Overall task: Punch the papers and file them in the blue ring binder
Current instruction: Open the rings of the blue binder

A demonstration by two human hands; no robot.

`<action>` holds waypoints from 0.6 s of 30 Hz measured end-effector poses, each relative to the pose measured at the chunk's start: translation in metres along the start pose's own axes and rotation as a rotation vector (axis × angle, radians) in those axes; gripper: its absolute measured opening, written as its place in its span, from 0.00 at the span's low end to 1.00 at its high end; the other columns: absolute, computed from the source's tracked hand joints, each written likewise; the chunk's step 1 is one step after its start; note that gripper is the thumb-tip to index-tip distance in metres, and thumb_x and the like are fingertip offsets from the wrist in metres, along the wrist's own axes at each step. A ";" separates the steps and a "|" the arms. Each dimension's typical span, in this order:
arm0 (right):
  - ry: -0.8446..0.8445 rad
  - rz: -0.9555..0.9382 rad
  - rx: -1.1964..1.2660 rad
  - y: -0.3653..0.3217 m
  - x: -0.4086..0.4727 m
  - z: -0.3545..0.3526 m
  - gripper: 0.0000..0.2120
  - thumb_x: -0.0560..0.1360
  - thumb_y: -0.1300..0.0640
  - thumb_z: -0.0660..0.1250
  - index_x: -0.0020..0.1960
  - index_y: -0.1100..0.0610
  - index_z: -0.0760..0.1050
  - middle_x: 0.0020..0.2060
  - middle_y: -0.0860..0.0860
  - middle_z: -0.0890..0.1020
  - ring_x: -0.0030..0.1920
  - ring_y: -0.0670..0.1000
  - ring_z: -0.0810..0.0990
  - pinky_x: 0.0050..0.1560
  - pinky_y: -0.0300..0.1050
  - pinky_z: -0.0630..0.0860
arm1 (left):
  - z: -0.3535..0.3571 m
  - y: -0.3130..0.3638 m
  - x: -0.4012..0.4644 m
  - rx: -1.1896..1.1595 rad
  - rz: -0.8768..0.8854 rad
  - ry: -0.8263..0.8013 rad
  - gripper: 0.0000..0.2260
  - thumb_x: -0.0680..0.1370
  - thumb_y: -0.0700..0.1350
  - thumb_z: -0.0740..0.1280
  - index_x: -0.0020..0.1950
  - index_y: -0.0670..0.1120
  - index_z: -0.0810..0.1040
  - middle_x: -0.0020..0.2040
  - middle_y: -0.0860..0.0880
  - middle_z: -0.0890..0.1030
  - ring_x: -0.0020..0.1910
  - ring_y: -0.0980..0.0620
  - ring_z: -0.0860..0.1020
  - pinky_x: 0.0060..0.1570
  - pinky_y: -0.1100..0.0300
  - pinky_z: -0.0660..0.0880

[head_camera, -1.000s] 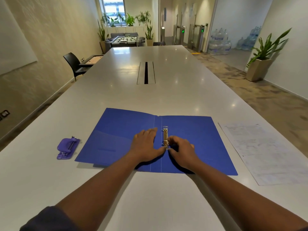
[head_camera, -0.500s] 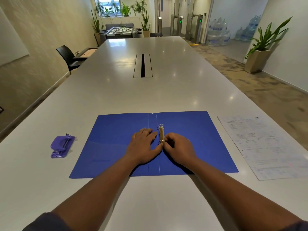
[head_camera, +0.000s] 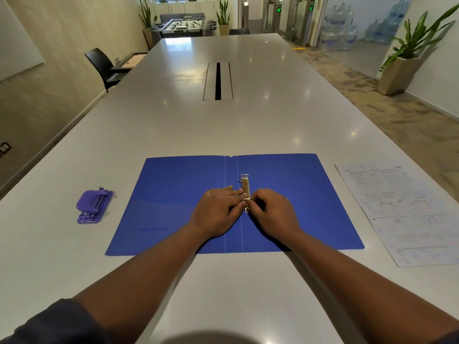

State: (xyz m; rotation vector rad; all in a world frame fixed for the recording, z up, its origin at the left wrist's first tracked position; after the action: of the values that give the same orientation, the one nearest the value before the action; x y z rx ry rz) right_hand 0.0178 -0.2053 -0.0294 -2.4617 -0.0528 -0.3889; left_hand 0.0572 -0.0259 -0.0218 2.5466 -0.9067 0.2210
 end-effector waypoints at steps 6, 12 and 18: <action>-0.008 0.015 -0.004 0.000 0.002 0.000 0.16 0.78 0.40 0.62 0.39 0.50 0.72 0.32 0.44 0.75 0.33 0.46 0.74 0.31 0.44 0.67 | 0.001 -0.003 0.002 -0.045 -0.053 0.020 0.15 0.82 0.57 0.63 0.64 0.55 0.83 0.59 0.54 0.85 0.69 0.50 0.76 0.58 0.52 0.78; -0.038 -0.012 -0.017 -0.003 0.001 0.000 0.13 0.80 0.47 0.62 0.40 0.51 0.73 0.33 0.47 0.76 0.33 0.50 0.74 0.34 0.50 0.69 | 0.001 -0.001 0.006 -0.054 -0.114 0.084 0.12 0.79 0.61 0.64 0.54 0.58 0.84 0.39 0.55 0.83 0.53 0.56 0.83 0.44 0.59 0.78; -0.080 -0.015 0.066 -0.001 0.000 -0.004 0.07 0.82 0.50 0.66 0.50 0.50 0.82 0.41 0.46 0.84 0.42 0.50 0.80 0.42 0.51 0.77 | 0.002 0.003 0.006 -0.056 -0.119 0.110 0.11 0.78 0.61 0.63 0.53 0.59 0.80 0.40 0.57 0.81 0.39 0.55 0.77 0.38 0.57 0.75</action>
State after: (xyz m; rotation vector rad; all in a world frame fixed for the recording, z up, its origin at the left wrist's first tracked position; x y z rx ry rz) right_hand 0.0163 -0.2064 -0.0260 -2.4122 -0.1162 -0.2912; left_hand 0.0599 -0.0320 -0.0211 2.4997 -0.7084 0.2920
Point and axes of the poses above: each hand's wrist, its own x-axis towards the middle knuckle, its own z-axis out of the palm, y = z × x, the point moved 2 cm from there along x, towards the middle knuckle
